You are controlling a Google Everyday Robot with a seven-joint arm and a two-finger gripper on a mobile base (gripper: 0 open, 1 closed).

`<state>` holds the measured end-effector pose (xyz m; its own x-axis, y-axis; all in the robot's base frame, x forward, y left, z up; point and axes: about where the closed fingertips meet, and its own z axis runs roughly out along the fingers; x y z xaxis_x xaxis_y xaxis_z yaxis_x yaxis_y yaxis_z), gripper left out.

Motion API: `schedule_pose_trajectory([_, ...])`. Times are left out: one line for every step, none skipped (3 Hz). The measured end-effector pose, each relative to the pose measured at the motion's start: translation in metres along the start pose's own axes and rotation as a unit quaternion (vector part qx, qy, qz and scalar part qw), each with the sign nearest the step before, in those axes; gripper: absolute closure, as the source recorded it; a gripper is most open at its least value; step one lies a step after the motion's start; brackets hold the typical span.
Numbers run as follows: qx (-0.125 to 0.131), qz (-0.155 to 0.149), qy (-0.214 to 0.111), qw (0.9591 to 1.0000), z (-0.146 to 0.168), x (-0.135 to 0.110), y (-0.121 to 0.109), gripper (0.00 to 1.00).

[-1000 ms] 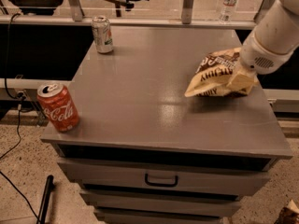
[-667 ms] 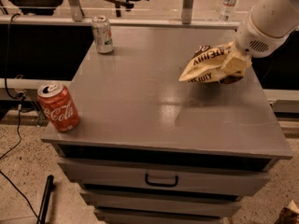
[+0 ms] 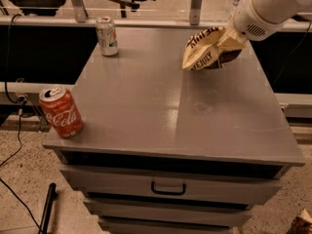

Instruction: Move brown chip bag near 7up can

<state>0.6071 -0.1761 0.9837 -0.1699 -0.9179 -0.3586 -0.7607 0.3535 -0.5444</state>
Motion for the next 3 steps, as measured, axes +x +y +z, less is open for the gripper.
schedule_pose_trajectory([0.058, 0.007, -0.046, 0.9972, 0.003, -0.026, -0.019, 1.00])
schedule_pose_trajectory([0.131, 0.027, -0.098, 0.9861, 0.003, -0.060, -0.038, 1.00])
schedule_pose_trajectory([0.130, 0.027, -0.097, 0.9863, 0.003, -0.060, -0.038, 1.00])
